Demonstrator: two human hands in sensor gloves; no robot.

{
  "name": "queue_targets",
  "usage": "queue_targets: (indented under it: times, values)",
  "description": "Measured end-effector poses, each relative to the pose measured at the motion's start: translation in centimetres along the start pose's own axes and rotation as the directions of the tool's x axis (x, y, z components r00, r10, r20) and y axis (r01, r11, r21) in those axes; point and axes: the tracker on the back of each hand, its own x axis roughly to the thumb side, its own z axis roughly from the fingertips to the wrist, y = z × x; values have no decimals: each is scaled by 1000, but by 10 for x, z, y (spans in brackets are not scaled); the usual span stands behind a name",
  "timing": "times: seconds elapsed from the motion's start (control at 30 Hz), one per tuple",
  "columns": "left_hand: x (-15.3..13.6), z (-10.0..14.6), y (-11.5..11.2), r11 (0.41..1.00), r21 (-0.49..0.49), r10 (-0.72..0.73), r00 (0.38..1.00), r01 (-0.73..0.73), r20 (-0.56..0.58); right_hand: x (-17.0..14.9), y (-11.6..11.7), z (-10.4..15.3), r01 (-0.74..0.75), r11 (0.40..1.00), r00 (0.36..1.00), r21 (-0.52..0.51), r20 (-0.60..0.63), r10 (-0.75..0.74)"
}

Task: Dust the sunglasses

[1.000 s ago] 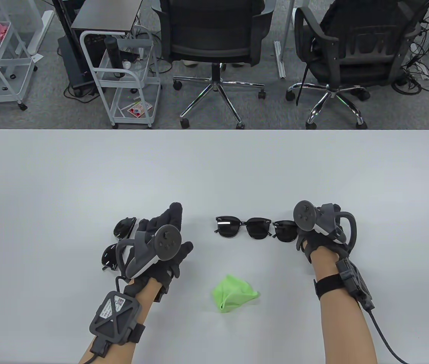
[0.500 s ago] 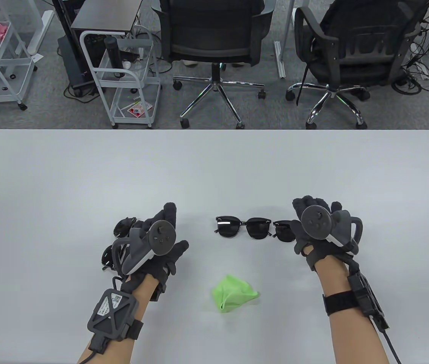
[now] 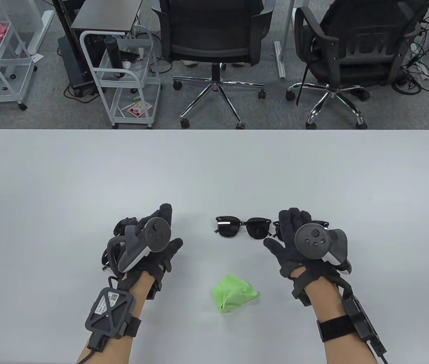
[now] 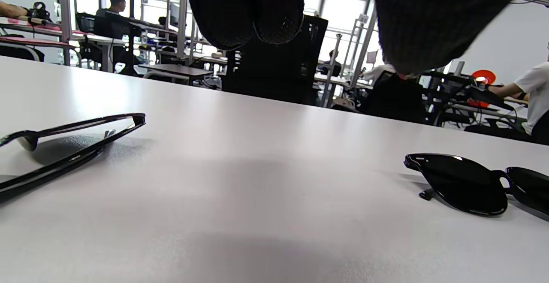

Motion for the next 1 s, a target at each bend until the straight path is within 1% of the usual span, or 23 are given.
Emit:
queue_targets:
  times: [0.07,0.13,0.2,0.23,0.3,0.4,0.5,0.57,0.63,0.73,0.83,1.0]
  values:
    - [-7,-1,11,999,33,18,1000,-18,-21,1,0,0,-17,1000,1000,9,11,17]
    - [-16,-3,20,999,33,6,999,-4,-53,0,0,-1,-16,1000,1000,11,15,16]
    - [-29,-6,27,999,-30,-48,993,45,-105,-1,-1,-1,-5,1000,1000,13,12,4]
    - [-39,-7,29,994,-83,-83,987,72,-135,-1,-1,-2,-1,1000,1000,13,9,0]
    - [-56,-7,30,982,-128,-157,971,135,-182,-3,-2,-2,-1,1000,1000,12,7,1]
    - [-78,-7,19,976,-147,-195,941,159,-276,-4,-3,-2,-11,1000,1000,12,0,11]
    - [-94,-6,-5,967,-215,-210,907,138,-364,-5,-2,-1,-8,1000,1000,17,-6,8]
    - [-98,-6,-15,955,-232,-262,893,185,-366,-4,-2,-1,-8,1000,1000,16,-5,8]
    - [-102,-6,-20,947,-266,-270,892,178,-364,-4,-2,-1,-13,1000,1000,14,-4,13]
    - [-109,-6,-28,965,-248,-183,899,86,-397,-4,-1,-2,-17,1000,1000,17,-5,17]
    - [-112,-9,-34,954,-276,-227,890,120,-396,-2,0,-1,-24,1000,1000,20,-2,24]
    - [-111,-12,-35,970,-232,-161,905,71,-394,1,-1,-1,-17,1000,1000,15,11,17]
